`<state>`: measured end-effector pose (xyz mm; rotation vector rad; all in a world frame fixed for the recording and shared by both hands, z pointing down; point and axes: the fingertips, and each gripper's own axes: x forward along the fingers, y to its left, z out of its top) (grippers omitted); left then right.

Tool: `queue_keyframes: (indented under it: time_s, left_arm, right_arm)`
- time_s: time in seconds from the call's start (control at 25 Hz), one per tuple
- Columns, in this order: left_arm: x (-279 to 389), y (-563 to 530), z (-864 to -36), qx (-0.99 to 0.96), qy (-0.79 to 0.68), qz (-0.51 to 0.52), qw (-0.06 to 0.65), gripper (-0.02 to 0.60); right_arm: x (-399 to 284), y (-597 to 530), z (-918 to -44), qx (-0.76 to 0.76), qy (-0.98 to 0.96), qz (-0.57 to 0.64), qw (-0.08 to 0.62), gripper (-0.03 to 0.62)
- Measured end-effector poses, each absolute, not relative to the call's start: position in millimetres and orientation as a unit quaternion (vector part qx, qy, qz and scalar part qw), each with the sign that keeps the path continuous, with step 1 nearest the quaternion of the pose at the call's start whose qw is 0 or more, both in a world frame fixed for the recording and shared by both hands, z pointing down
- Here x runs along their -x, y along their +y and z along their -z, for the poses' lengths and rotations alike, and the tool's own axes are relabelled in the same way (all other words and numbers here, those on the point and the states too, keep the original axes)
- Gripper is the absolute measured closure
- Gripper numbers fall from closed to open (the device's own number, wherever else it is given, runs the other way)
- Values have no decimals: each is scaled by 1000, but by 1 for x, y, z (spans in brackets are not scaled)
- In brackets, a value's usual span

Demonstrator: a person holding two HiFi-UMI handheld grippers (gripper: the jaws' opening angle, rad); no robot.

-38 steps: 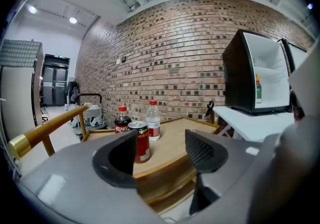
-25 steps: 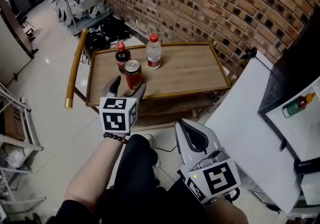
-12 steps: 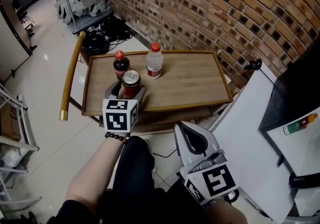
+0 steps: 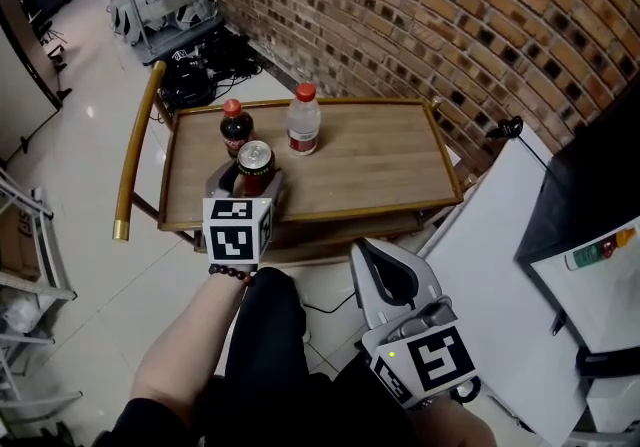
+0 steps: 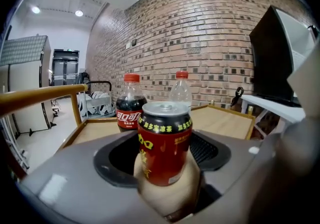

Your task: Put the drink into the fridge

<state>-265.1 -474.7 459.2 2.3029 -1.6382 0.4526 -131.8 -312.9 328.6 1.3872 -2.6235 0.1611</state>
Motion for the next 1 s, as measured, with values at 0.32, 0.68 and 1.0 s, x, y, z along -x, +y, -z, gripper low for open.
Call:
queue_keyframes:
  time_s: [0.32,0.68,1.0]
  left_arm:
    - [259,-454,-440,-804,-562,-154,118,253]
    - [212,-409,-378,-841,-523,-116,74,253]
    - [134,-344,-335,-892,-440,-97,47,253]
  right_arm:
    - [127,-292,-314,-471,-878,-39,77,594]
    - [105,-237,-287,-500,-863,-6,64,594]
    - [66,-173,-277,-553,-832,4,51,594]
